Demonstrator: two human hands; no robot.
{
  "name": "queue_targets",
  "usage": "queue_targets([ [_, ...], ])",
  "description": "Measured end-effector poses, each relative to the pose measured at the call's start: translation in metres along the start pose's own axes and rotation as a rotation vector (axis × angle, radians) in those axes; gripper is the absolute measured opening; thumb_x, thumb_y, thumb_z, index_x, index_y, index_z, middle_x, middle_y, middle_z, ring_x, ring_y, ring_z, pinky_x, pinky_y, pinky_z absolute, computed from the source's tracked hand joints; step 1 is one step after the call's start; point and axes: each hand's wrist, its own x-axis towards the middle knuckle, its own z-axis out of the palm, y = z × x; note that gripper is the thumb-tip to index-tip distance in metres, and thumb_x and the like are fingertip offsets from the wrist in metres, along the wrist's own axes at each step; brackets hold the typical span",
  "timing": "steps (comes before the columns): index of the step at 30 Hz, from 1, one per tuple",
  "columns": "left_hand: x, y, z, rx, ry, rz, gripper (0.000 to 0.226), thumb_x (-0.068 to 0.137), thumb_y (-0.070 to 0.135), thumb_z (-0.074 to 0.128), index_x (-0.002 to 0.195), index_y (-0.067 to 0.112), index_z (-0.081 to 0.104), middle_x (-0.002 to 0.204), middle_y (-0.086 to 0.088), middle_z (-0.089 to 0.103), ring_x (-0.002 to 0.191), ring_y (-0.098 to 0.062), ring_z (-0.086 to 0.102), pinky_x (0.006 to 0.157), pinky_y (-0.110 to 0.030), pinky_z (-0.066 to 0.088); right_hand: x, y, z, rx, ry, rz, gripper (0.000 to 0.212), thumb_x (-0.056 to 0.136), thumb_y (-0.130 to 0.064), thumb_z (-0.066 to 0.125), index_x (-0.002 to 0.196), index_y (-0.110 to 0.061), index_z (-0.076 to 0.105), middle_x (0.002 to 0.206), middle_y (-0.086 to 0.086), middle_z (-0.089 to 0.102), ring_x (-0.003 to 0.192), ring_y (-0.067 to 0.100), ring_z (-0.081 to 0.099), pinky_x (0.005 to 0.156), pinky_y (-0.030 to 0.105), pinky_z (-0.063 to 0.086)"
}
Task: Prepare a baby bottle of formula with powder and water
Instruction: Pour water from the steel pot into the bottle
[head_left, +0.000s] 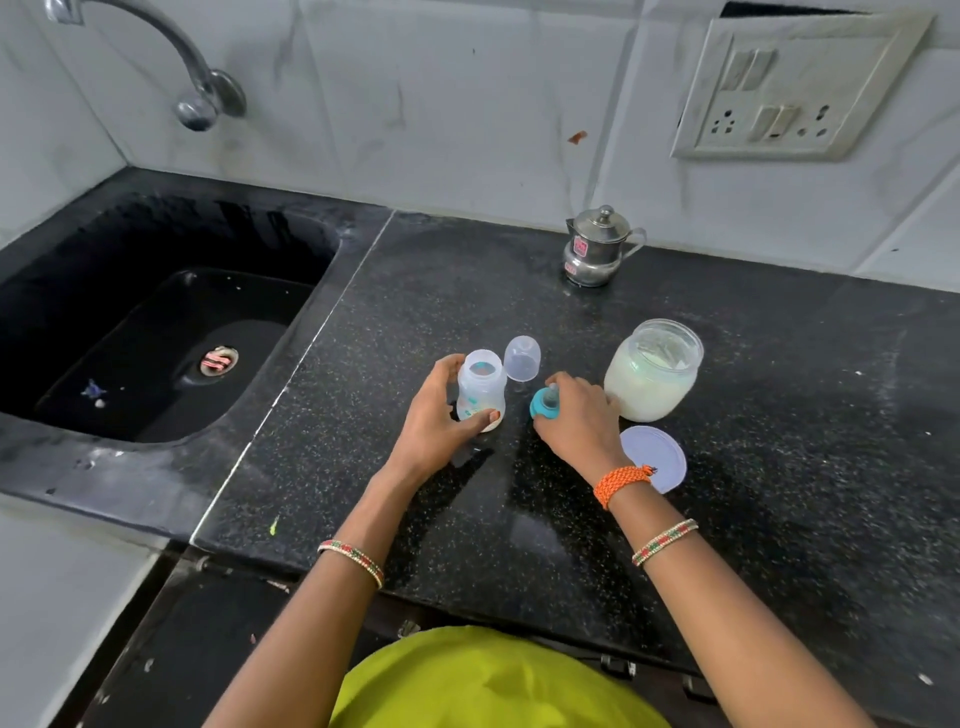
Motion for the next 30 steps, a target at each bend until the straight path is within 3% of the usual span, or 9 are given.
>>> queue_targets([
  [3, 0.008, -0.003, -0.003, -0.019, -0.032, -0.005, 0.055, 0.074, 0.023, 0.079, 0.116, 0.038, 0.047, 0.106, 0.030, 0.056, 0.098, -0.001, 0.061, 0.080, -0.020, 0.051, 0.002, -0.008, -0.002, -0.047, -0.016, 0.026, 0.064, 0.081, -0.035, 0.068, 0.132, -0.010, 0.039, 0.126, 0.012, 0.053, 0.114, 0.030, 0.051, 0.093, 0.042, 0.042],
  [5, 0.015, -0.004, -0.004, -0.037, -0.021, 0.018, 0.051, 0.073, 0.021, 0.080, 0.113, 0.036, 0.052, 0.103, 0.026, 0.060, 0.096, -0.004, 0.063, 0.076, -0.014, 0.051, 0.007, -0.016, -0.010, -0.035, 0.050, 0.024, 0.073, 0.081, -0.039, 0.066, 0.137, -0.006, 0.034, 0.128, 0.015, 0.048, 0.115, 0.032, 0.048, 0.090, 0.040, 0.044],
  [12, 0.081, 0.014, -0.013, -0.084, 0.031, 0.075, 0.051, 0.070, 0.024, 0.082, 0.101, 0.050, 0.051, 0.100, 0.022, 0.062, 0.082, -0.001, 0.066, 0.063, -0.009, 0.048, 0.083, -0.024, -0.073, 0.134, 0.242, -0.017, 0.048, 0.084, -0.027, 0.061, 0.126, -0.009, 0.049, 0.127, 0.015, 0.051, 0.116, 0.033, 0.048, 0.088, 0.041, 0.045],
  [17, 0.147, 0.026, -0.007, -0.099, 0.052, 0.078, 0.049, 0.071, 0.026, 0.082, 0.110, 0.035, 0.054, 0.100, 0.016, 0.063, 0.076, 0.000, 0.067, 0.064, -0.011, 0.051, 0.187, 0.015, -0.106, 0.123, 0.091, 0.193, 0.045, 0.083, -0.014, 0.060, 0.124, 0.001, 0.050, 0.126, 0.023, 0.054, 0.116, 0.038, 0.052, 0.095, 0.037, 0.044],
  [20, 0.180, 0.035, 0.002, -0.095, 0.019, 0.091, 0.049, 0.071, 0.027, 0.082, 0.110, 0.036, 0.053, 0.098, 0.025, 0.059, 0.081, -0.002, 0.066, 0.063, -0.006, 0.047, 0.230, 0.040, -0.105, 0.096, 0.048, 0.261, 0.046, 0.085, -0.005, 0.057, 0.128, 0.002, 0.045, 0.130, 0.024, 0.049, 0.119, 0.038, 0.049, 0.093, 0.035, 0.043],
  [22, 0.197, 0.034, 0.010, -0.106, -0.010, 0.099, 0.048, 0.072, 0.026, 0.081, 0.108, 0.038, 0.052, 0.096, 0.030, 0.056, 0.087, -0.002, 0.065, 0.062, -0.002, 0.044, 0.248, 0.051, -0.103, 0.107, 0.005, 0.265, 0.034, 0.085, -0.006, 0.057, 0.118, 0.002, 0.053, 0.122, 0.022, 0.056, 0.108, 0.035, 0.055, 0.081, 0.031, 0.045],
  [24, 0.207, 0.030, 0.016, -0.107, -0.029, 0.098, 0.048, 0.072, 0.026, 0.082, 0.108, 0.037, 0.053, 0.097, 0.030, 0.056, 0.091, -0.004, 0.064, 0.063, -0.001, 0.044, 0.259, 0.059, -0.099, 0.129, -0.040, 0.274, 0.008, 0.084, -0.007, 0.058, 0.090, -0.001, 0.058, 0.097, 0.018, 0.062, 0.079, 0.027, 0.057, 0.061, 0.023, 0.041],
  [26, 0.213, 0.023, 0.021, -0.105, -0.048, 0.089, 0.049, 0.072, 0.025, 0.082, 0.110, 0.035, 0.053, 0.099, 0.029, 0.056, 0.092, -0.004, 0.063, 0.064, -0.001, 0.044, 0.266, 0.067, -0.097, 0.153, -0.061, 0.272, 0.015, 0.082, -0.006, 0.058, 0.068, -0.006, 0.052, 0.075, 0.010, 0.057, 0.064, 0.021, 0.051, 0.048, 0.020, 0.033],
  [30, 0.208, 0.010, 0.021, -0.100, -0.059, 0.059, 0.050, 0.072, 0.025, 0.082, 0.112, 0.034, 0.053, 0.100, 0.026, 0.058, 0.090, 0.005, 0.062, 0.065, -0.002, 0.045, 0.258, 0.078, -0.107, 0.321, -0.198, 0.261, 0.019, 0.082, -0.012, 0.070, 0.068, -0.010, 0.057, 0.071, 0.005, 0.062, 0.070, 0.018, 0.063, 0.057, 0.019, 0.045],
])
